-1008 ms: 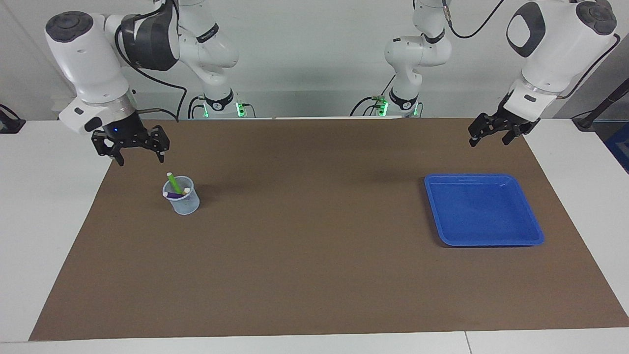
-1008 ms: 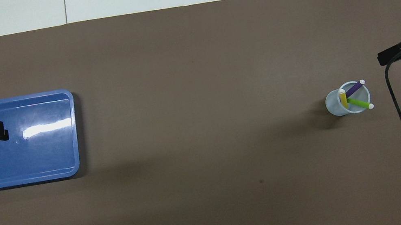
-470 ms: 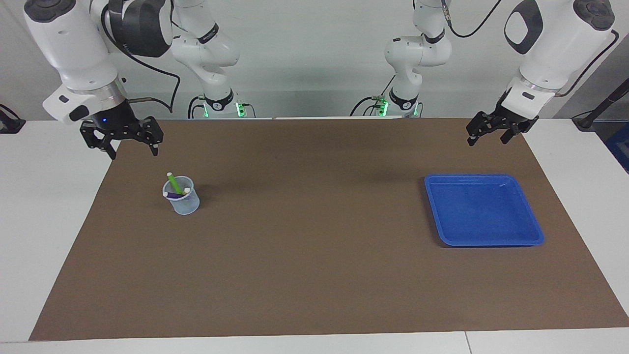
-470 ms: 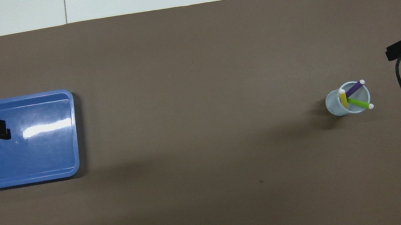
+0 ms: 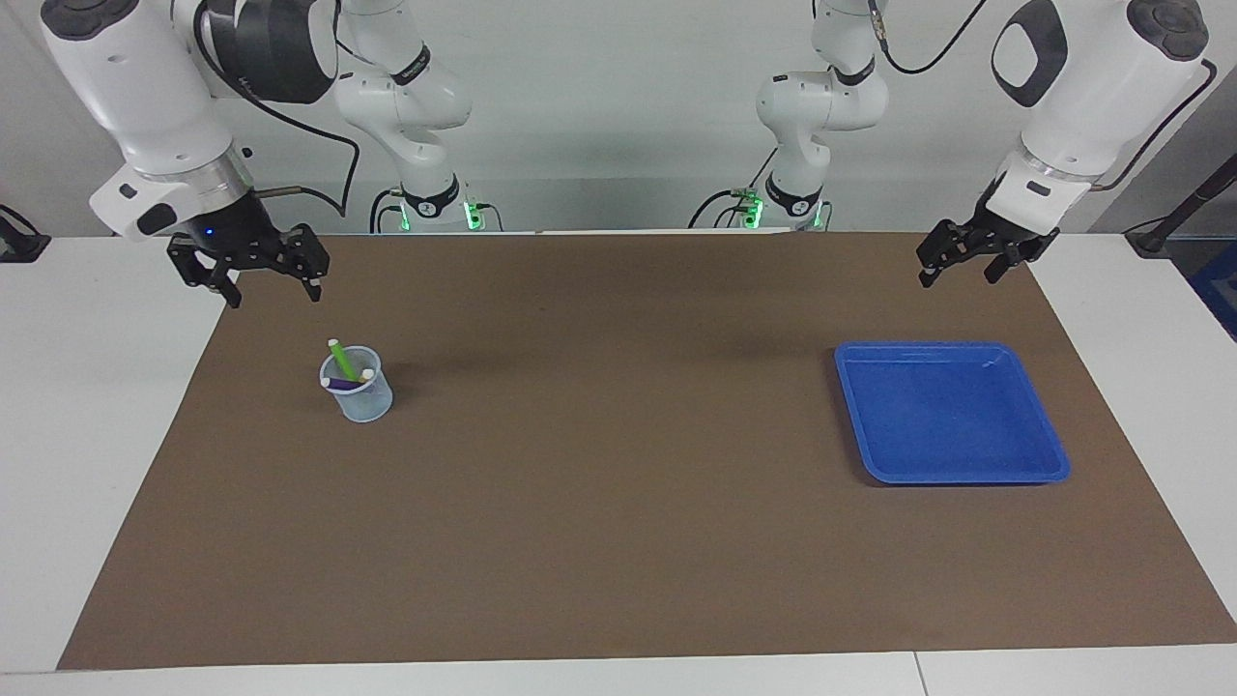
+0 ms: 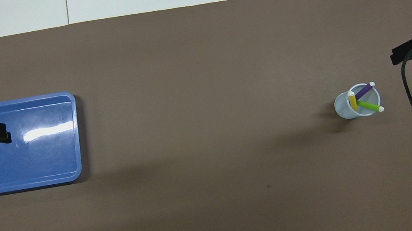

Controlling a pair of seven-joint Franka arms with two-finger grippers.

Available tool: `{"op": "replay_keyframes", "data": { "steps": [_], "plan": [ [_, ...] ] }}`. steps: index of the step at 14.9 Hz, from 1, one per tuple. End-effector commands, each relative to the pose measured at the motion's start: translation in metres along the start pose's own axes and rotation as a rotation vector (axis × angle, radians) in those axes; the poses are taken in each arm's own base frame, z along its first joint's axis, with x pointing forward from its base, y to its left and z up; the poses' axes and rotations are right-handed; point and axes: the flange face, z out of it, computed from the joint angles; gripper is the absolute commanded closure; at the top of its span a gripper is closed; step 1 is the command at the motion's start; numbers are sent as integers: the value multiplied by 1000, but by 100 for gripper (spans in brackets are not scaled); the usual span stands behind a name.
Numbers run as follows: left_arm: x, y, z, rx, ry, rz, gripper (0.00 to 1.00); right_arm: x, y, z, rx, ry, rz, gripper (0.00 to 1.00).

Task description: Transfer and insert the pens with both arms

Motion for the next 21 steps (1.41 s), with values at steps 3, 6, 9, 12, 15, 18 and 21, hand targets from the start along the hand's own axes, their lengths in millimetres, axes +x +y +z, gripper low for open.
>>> {"op": "replay_keyframes", "data": {
  "steps": [3, 6, 9, 12, 15, 18, 21],
  "plan": [
    [-5, -1, -3, 7, -5, 6, 0, -2, -3, -5, 53, -19, 75, 0],
    [-5, -1, -3, 7, -6, 5, 0, -4, -5, -7, 56, -36, 83, 0],
    [-5, -1, -3, 7, -5, 5, 0, -4, -4, -21, 53, -26, 84, 0],
    [-5, -4, -4, 6, -3, 0, 0, -3, -4, -21, 51, -20, 84, 0],
    [-5, -4, -4, 5, -3, 0, 0, -2, -3, -21, 51, -18, 84, 0],
    [-5, -4, -3, 5, -3, 1, 0, -2, -5, -21, 39, -17, 79, 0],
    [-5, -4, -3, 5, -3, 0, 0, -2, -4, -21, 37, -16, 79, 0]
  ]
}}
